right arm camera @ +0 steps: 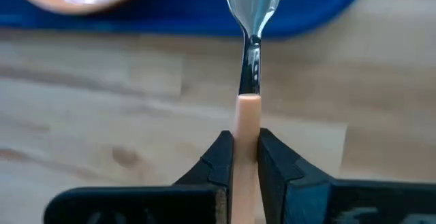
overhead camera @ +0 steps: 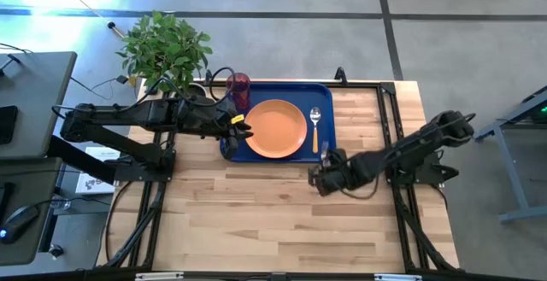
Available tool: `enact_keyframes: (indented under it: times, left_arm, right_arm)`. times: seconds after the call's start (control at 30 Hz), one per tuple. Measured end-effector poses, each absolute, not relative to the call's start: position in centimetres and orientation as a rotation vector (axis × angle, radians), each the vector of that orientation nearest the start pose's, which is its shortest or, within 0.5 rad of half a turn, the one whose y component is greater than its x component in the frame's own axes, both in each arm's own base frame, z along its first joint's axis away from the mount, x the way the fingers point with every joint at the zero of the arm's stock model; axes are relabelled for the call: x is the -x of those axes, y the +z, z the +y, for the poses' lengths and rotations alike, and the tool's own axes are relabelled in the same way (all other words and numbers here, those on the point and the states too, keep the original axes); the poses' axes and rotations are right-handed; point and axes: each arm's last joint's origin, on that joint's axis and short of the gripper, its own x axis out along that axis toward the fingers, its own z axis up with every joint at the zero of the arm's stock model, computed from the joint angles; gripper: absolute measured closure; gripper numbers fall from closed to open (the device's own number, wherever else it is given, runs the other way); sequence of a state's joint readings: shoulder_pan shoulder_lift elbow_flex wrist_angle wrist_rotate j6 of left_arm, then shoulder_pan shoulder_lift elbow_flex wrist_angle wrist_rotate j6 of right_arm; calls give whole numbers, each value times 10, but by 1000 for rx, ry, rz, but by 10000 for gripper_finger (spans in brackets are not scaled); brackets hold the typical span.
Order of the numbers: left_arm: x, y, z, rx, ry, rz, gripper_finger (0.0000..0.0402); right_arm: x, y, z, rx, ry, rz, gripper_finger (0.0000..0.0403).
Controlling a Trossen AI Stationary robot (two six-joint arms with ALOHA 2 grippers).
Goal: Pick and place plate/cup/fork/spoon on tray
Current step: Put the orange fork on the blue serving tray beside the orange spoon
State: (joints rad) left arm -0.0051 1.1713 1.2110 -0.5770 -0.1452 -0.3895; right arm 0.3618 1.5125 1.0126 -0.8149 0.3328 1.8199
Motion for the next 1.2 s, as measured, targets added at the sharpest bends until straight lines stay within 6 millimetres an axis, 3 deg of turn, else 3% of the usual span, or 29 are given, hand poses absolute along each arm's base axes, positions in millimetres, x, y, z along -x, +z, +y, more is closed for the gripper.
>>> enact_keyframes:
  times: [0.43,0.73,0.97,1.2]
  left_arm:
    - [-243,367,4,324,238,504,296]
    - [-242,367,9,320,258,501,296]
    - [-242,367,18,328,292,496,296]
    - [-241,367,26,336,324,492,296]
  right_arm:
    - [-271,220,-17,-1015,-1069,822,382]
    - [-263,219,-83,-1034,-1089,838,382]
    - [-261,206,-107,-1057,-1115,893,382]
    - [-270,179,-113,-1090,-1113,991,382]
